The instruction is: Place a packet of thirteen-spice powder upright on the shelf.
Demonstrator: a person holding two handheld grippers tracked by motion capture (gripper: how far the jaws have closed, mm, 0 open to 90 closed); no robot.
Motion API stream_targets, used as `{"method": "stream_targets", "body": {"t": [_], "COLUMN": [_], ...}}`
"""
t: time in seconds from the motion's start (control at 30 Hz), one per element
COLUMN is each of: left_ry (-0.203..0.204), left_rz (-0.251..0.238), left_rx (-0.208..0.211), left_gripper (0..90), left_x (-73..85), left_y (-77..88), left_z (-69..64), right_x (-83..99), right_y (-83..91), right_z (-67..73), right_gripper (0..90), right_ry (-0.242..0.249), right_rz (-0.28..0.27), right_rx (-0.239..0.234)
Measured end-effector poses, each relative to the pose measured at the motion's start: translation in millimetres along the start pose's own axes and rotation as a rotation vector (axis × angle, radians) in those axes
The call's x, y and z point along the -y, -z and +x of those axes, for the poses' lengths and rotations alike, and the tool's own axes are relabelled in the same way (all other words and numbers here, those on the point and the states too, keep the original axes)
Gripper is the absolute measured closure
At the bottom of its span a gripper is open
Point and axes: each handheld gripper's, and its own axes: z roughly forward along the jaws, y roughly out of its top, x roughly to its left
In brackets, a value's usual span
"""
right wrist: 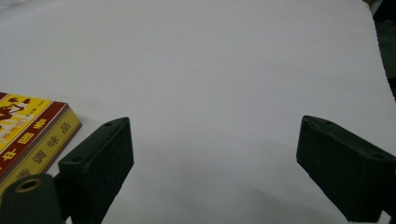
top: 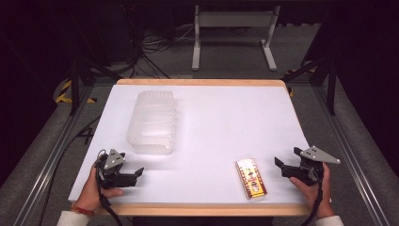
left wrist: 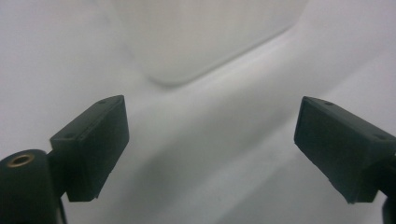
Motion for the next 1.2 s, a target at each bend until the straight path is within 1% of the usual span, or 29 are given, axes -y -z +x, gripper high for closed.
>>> {"method": "stream_targets", "body": {"t": [0.03,0.07,0.1,0.13,0.17,0.2,0.23,0.3,0.33,0.37,0.4,0.43,0.47,0.5,0.53,0.57,0.6,0.63,0.67,0.7,0.73,0.77,0.83,0.93,0.97,1.1,1.13,1.17,1.2], "left_ry": [-0.019,-0.008,0.004,0.014,0.008,0.005,0.008,0.006,0.012,0.012,0.012,0.002,0.001,-0.006,-0.003,-0.002,-0.004,-0.004,-0.009,-0.011,-0.008,-0.009,-0.012,-0.007,-0.003,-0.012,-0.012,-0.015,-0.015], "left_rz": [-0.061,-0.089,-0.106,-0.106,-0.098,-0.097,-0.099,-0.098,-0.097,-0.094,-0.094,-0.095,-0.093,-0.087,-0.082,-0.080,-0.073,-0.073,-0.069,-0.068,-0.068,-0.070,-0.067,-0.066,-0.065,-0.053,-0.053,-0.053,-0.049], "left_rx": [0.013,0.006,0.012,0.014,-0.003,-0.001,0.005,-0.003,0.009,0.006,0.006,0.012,0.020,0.015,0.019,0.027,0.021,0.021,0.024,0.029,0.032,0.034,0.036,0.045,0.049,0.057,0.057,0.062,0.063], "left_gripper": [7.2,7.6,7.6,7.6,7.8,8.7,8.6,8.6,8.7,8.7,8.7,8.7,8.8,8.8,8.9,9.0,9.0,9.1,9.1,9.3,9.2,9.2,9.3,9.3,9.3,9.3,9.3,9.3,9.3], "left_x": [-0.4,-1.2,-1.4,-1.6,-1.6,-1.3,-1.0,-0.9,-1.1,-1.4,-1.4,-1.8,-1.8,-1.9,-1.7,-1.4,-1.3,-1.3,-1.4,-1.4,-1.5,-1.6,-1.7,-1.5,-1.3,-0.8,-0.8,-0.7,-0.4], "left_y": [6.7,10.1,12.4,13.7,14.8,15.2,15.3,15.4,15.8,15.7,15.7,15.3,15.2,14.7,13.7,13.2,12.5,12.5,12.1,12.1,12.0,11.7,10.9,9.9,9.5,8.1,8.1,7.6,7.0], "left_z": [0.3,0.6,1.6,1.8,1.0,0.5,0.2,-0.5,-1.8,-2.9,-2.9,-4.2,-4.8,-5.5,-6.5,-6.4,-6.8,-6.8,-6.9,-7.3,-7.8,-8.0,-8.1,-7.8,-8.0,-9.1,-9.1,-9.6,-10.2], "right_x": [0.1,0.1,0.1,-0.1,-0.5,-1.2,-2.1,-3.2,-7.8,-11.0,-11.0,-14.7,-20.8,-24.1,-28.7,-35.0,-38.6,-38.6,-42.7,-45.9,-48.5,-50.6,-54.5,-59.7,-61.2,-65.9,-65.9,-66.4,-66.3], "right_y": [0.3,0.7,0.9,1.1,1.7,3.1,4.1,4.7,7.7,9.0,9.0,10.4,14.1,15.7,17.2,19.7,20.2,20.2,19.5,18.8,17.1,14.8,10.5,2.0,-1.0,-15.3,-15.3,-19.3,-27.4], "right_z": [0.0,0.0,-0.2,-0.7,-0.6,-0.7,-0.6,-0.5,1.0,2.4,2.4,4.7,8.9,11.7,15.9,22.2,26.6,26.6,32.6,38.4,43.4,47.4,54.4,63.5,66.5,80.4,80.4,82.8,88.3], "right_gripper": [11.5,11.5,11.4,11.4,11.6,11.8,12.1,12.2,12.6,13.0,13.0,13.0,13.0,13.8,14.5,15.2,16.0,16.0,16.0,16.9,18.5,18.5,19.7,20.9,21.1,23.8,23.8,24.0,24.2], "right_ry": [-0.002,-0.004,-0.004,-0.003,-0.011,-0.010,-0.014,-0.005,-0.008,-0.006,-0.006,0.001,0.003,0.007,0.015,0.016,0.015,0.015,0.026,0.033,0.034,0.037,0.042,0.020,0.021,-0.005,-0.005,-0.006,-0.015], "right_rz": [-0.003,-0.004,-0.007,-0.008,-0.011,-0.013,-0.015,-0.008,0.008,0.026,0.026,0.045,0.049,0.057,0.071,0.083,0.095,0.095,0.122,0.131,0.147,0.167,0.187,0.244,0.260,0.328,0.328,0.344,0.381], "right_rx": [-0.002,-0.002,-0.002,-0.008,-0.005,-0.004,-0.015,-0.021,-0.039,-0.045,-0.045,-0.038,-0.069,-0.076,-0.066,-0.085,-0.106,-0.106,-0.106,-0.111,-0.127,-0.128,-0.129,-0.149,-0.153,-0.165,-0.165,-0.165,-0.178]}}
